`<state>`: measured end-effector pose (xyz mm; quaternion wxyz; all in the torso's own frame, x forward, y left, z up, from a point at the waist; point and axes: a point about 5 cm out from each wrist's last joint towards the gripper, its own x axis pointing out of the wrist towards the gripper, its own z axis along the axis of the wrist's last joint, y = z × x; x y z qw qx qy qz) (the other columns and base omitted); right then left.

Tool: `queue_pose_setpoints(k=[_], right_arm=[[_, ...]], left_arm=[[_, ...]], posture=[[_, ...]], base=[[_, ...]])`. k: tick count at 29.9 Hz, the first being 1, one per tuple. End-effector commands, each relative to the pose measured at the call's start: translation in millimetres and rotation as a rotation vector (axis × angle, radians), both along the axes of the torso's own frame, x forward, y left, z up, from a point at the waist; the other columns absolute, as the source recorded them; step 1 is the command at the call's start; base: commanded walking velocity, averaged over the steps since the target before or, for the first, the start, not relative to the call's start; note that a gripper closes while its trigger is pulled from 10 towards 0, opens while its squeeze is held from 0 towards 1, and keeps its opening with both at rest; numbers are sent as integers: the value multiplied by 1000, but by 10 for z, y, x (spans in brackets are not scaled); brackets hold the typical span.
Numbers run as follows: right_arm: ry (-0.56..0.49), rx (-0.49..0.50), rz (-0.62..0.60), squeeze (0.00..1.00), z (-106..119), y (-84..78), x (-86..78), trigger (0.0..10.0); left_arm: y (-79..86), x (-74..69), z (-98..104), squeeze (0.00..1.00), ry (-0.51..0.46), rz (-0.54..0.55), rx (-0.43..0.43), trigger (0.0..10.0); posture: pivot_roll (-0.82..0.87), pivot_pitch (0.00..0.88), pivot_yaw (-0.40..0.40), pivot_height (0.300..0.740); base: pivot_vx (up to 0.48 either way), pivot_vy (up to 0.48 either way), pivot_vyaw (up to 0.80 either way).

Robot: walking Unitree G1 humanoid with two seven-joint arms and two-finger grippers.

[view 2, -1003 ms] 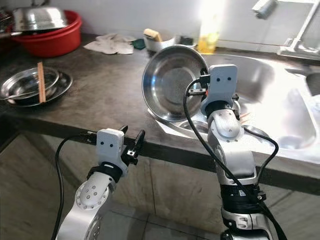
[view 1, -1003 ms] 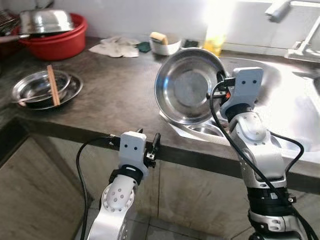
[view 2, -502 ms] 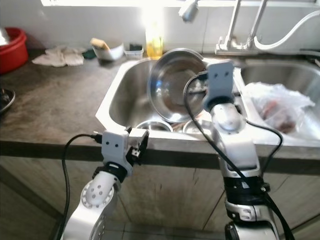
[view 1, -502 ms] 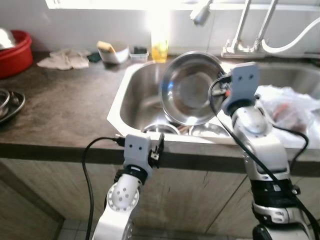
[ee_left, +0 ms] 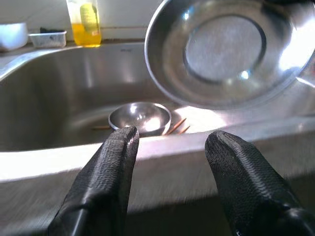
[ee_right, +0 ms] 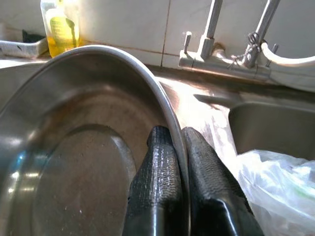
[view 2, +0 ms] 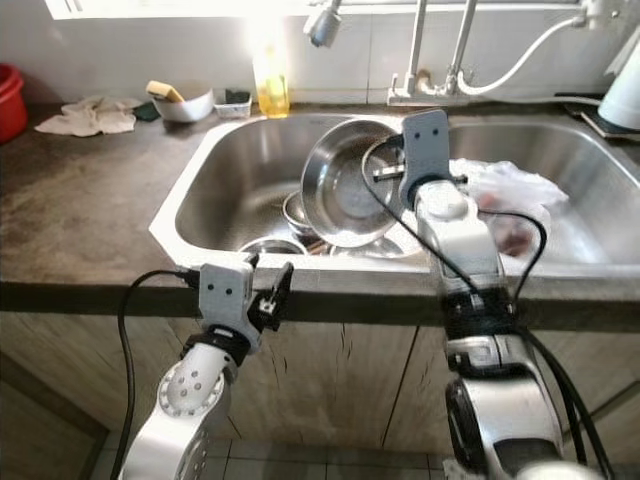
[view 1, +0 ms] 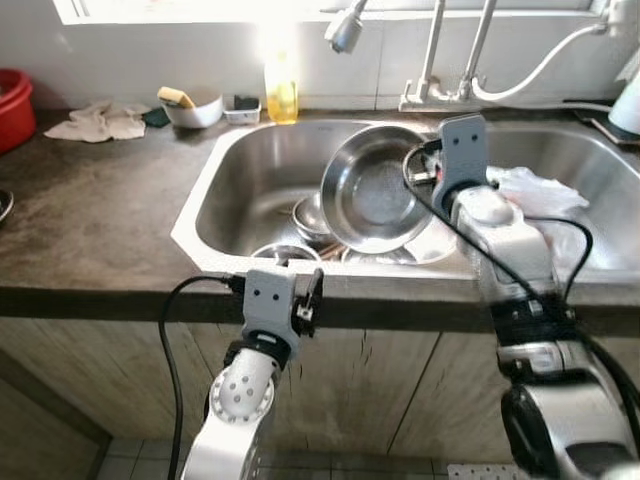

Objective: Kitchen organization

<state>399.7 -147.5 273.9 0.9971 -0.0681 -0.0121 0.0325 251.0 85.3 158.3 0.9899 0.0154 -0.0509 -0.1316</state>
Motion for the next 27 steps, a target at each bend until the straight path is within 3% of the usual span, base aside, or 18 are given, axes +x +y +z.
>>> queue_pose_setpoints(k=[1, 9, 18, 19, 21, 22, 27], right_arm=[[-41, 19, 10, 0, 137, 4, 62, 10000], [9, 54, 19, 0, 172, 127, 271, 10000], [41, 65, -2, 0, 122, 139, 305, 10000], [52, 65, 0, 192, 97, 143, 305, 10000], [59, 65, 2, 192, 80, 148, 308, 10000], [64, 93, 7, 1000, 54, 148, 311, 10000], [50, 116, -5, 1000, 36, 113, 312, 10000]], left_arm=[[20, -34, 25, 0, -1, 2, -4, 10000], [11, -169, 69, 0, 15, 9, -23, 10000], [27, -286, 126, 0, 24, 20, -27, 10000], [28, -291, 128, 0, 26, 21, -28, 10000], [29, -299, 132, 0, 29, 22, -29, 10000], [30, -323, 128, 0, 41, 23, -23, 10000], [30, -351, 125, 0, 56, 25, -23, 10000]], posture=[[69, 158, -26, 740], [89, 239, -36, 740], [95, 305, -48, 740], [101, 314, -51, 740], [103, 317, -52, 740], [104, 325, -53, 740], [103, 324, -53, 740]], base=[[0, 0, 0], [0, 0, 0], [0, 0, 0], [0, 0, 0], [0, 0, 0], [0, 0, 0], [0, 0, 0]])
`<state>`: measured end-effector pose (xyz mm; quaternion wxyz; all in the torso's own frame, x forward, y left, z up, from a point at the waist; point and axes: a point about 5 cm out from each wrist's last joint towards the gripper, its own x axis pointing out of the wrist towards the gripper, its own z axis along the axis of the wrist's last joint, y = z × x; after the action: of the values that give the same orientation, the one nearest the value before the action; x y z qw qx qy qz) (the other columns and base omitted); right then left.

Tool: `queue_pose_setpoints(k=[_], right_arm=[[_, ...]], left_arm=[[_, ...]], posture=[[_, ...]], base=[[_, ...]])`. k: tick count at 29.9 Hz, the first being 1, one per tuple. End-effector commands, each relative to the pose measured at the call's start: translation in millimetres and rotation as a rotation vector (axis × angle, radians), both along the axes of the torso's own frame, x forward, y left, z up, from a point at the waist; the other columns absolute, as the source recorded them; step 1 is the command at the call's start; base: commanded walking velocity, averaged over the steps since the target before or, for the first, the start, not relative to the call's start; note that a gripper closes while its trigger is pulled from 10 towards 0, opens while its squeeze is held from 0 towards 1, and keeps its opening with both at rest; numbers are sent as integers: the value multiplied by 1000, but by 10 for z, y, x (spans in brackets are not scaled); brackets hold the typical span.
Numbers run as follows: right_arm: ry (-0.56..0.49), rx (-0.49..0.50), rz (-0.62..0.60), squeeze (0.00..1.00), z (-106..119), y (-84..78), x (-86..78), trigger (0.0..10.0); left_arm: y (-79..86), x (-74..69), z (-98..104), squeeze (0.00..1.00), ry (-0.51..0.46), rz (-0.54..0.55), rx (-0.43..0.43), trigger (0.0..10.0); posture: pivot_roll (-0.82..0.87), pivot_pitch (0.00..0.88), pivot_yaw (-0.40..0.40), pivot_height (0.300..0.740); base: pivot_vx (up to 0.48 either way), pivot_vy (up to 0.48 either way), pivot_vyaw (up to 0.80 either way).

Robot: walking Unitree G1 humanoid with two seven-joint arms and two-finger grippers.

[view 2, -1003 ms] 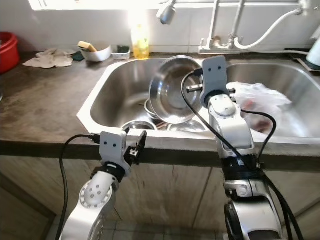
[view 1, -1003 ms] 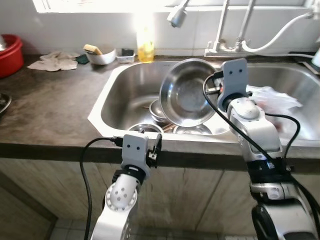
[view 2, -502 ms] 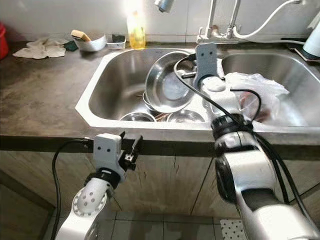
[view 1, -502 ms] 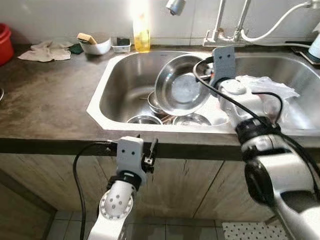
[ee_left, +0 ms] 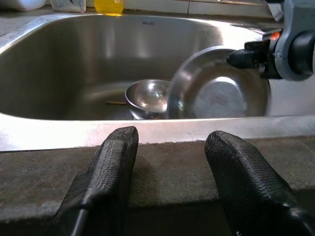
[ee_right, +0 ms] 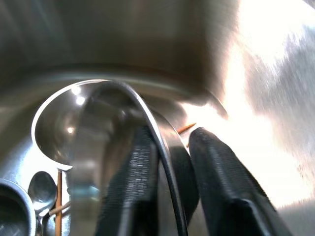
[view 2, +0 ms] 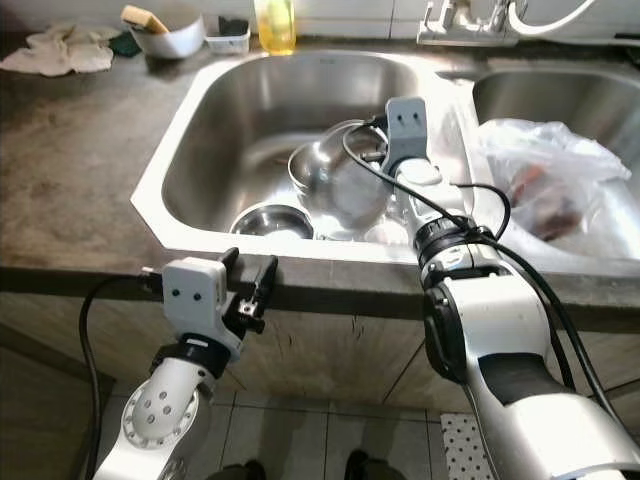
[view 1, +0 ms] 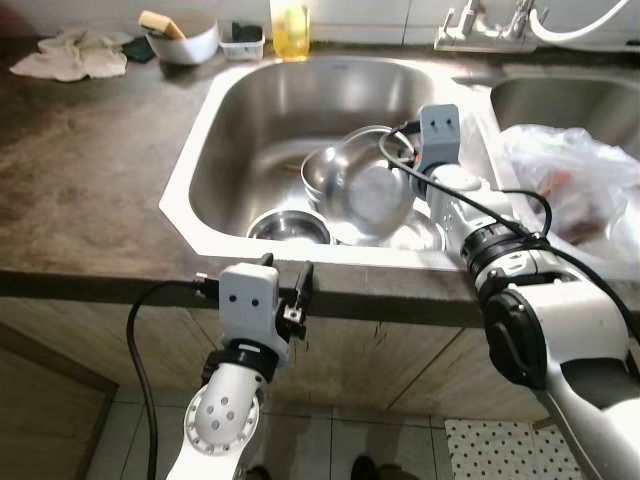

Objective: Kitchen organization

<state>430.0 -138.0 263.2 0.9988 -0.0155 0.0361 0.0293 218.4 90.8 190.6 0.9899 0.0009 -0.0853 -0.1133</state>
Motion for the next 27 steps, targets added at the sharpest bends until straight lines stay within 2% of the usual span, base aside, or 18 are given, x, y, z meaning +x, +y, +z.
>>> queue_pose_setpoints(k=[1, 2, 7, 27], right_arm=[[-61, 15, -3, 1000, 151, 5, 10, 10000], [-104, 14, -27, 0, 205, -37, 7, 10000], [-166, 32, -73, 0, 296, -121, -9, 10000], [-166, 32, -73, 0, 296, -121, -9, 10000]], left_arm=[[-28, -26, -199, 0, 122, -11, 15, 10000], [-34, -19, -200, 0, 123, -13, 13, 10000], [-31, 12, -214, 0, 122, -14, 15, 10000], [-31, 12, -214, 0, 122, -14, 15, 10000]], posture=[[103, 323, -53, 740], [106, 310, -52, 740], [100, 286, -45, 740], [100, 286, -45, 740]], base=[[0, 0, 0], [0, 0, 0], [0, 0, 0], [0, 0, 0]])
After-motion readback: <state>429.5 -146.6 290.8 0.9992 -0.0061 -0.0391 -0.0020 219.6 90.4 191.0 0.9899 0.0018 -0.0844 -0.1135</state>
